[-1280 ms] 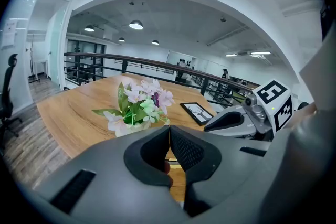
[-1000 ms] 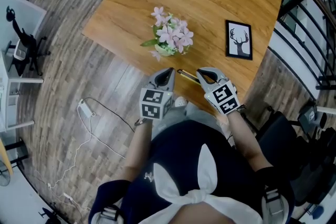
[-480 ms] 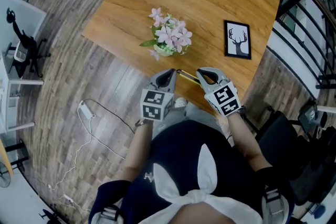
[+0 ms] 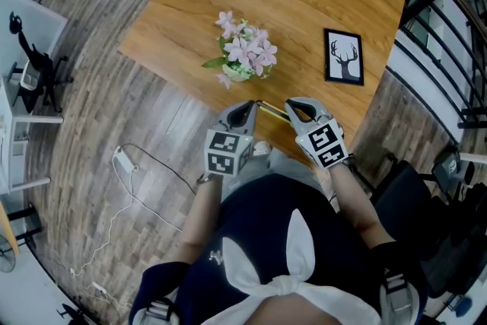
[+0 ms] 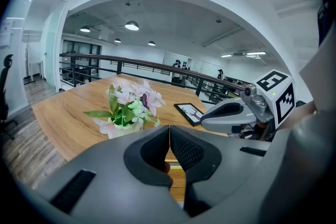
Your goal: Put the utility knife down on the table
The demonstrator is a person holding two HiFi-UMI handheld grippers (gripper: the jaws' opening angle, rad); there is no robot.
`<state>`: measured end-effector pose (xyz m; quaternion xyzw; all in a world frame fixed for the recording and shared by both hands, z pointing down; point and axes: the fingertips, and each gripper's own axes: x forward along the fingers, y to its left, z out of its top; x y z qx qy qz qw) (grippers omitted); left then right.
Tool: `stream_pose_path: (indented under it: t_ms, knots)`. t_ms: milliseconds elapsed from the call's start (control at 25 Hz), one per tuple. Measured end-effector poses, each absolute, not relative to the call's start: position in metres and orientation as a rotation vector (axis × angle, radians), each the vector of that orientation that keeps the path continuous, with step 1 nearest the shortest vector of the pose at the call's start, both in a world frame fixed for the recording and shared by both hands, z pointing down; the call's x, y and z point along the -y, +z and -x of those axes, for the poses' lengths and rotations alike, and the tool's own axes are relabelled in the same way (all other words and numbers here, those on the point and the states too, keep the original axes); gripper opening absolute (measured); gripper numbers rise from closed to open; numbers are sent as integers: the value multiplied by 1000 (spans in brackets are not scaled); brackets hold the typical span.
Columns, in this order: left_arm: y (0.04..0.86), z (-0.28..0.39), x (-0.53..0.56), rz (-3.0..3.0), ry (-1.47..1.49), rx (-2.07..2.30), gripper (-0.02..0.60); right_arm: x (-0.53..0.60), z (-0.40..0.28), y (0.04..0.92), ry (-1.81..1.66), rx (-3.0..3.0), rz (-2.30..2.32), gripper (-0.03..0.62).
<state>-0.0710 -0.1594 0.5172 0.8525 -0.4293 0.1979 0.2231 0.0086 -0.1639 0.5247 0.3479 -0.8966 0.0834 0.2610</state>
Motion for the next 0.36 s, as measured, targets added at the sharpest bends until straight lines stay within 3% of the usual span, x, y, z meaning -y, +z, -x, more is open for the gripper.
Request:
stream_pose_path:
  t_ms: [360]
  knots:
    - [518, 69, 161, -2366, 544, 1180, 20, 165, -9, 526, 239, 2406, -941, -3]
